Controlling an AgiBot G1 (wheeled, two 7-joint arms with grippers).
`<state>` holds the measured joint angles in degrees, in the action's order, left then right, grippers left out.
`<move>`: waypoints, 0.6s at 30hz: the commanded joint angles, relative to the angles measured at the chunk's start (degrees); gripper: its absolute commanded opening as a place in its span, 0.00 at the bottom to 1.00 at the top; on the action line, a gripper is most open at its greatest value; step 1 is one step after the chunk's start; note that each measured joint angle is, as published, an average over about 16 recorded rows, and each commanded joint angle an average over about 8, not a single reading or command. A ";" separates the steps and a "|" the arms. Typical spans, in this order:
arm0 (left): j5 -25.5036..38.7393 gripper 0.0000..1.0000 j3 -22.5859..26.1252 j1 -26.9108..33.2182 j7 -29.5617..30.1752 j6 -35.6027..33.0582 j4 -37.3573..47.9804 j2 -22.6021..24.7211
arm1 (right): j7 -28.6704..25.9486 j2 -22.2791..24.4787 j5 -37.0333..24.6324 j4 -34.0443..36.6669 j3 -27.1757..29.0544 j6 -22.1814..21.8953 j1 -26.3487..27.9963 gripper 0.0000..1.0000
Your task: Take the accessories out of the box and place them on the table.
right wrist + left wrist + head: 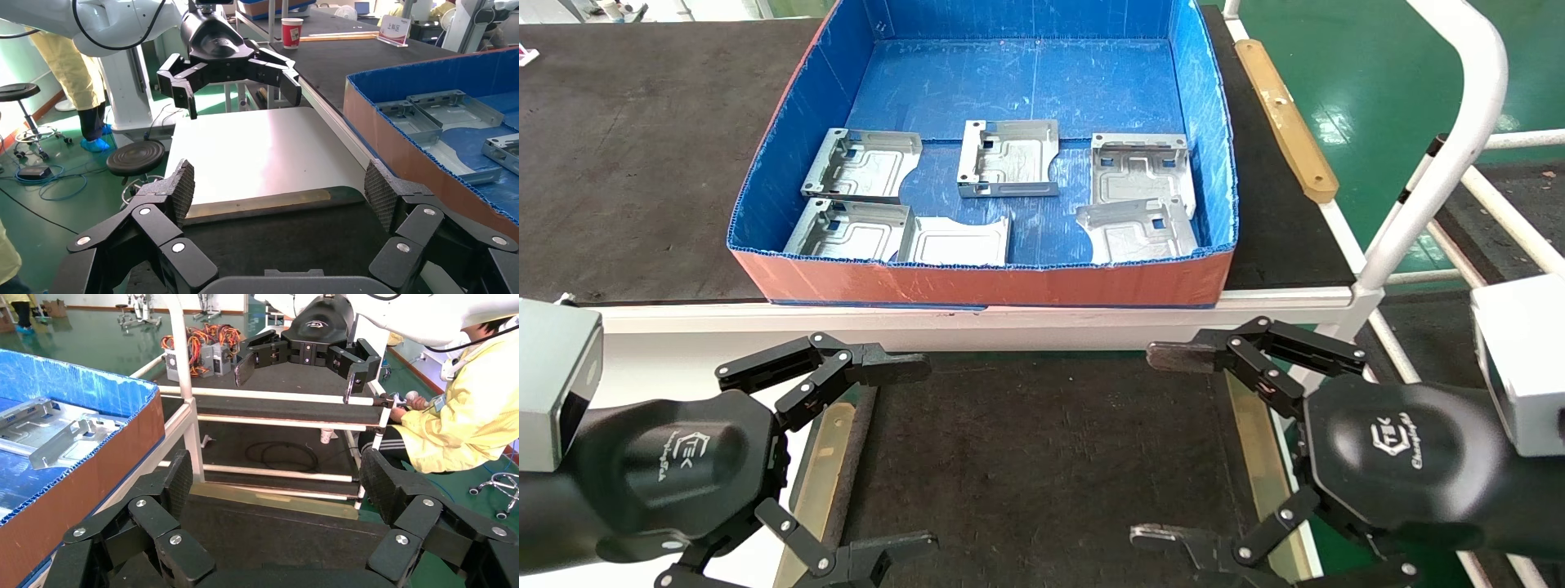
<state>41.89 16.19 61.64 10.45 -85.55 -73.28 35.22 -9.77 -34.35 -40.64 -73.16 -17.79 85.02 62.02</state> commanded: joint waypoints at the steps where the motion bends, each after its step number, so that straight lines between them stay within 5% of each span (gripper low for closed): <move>1: 0.00 1.00 0.00 0.00 0.00 0.00 0.00 0.00 | 0.00 0.00 0.00 0.00 0.00 0.00 0.00 1.00; 18: 0.00 1.00 0.00 0.00 0.00 0.00 0.00 0.00 | 0.00 0.00 0.00 0.00 0.00 0.00 0.00 1.00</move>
<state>41.89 16.19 61.64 10.45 -85.55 -73.28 35.22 -9.77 -34.35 -40.64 -73.16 -17.79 85.02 62.02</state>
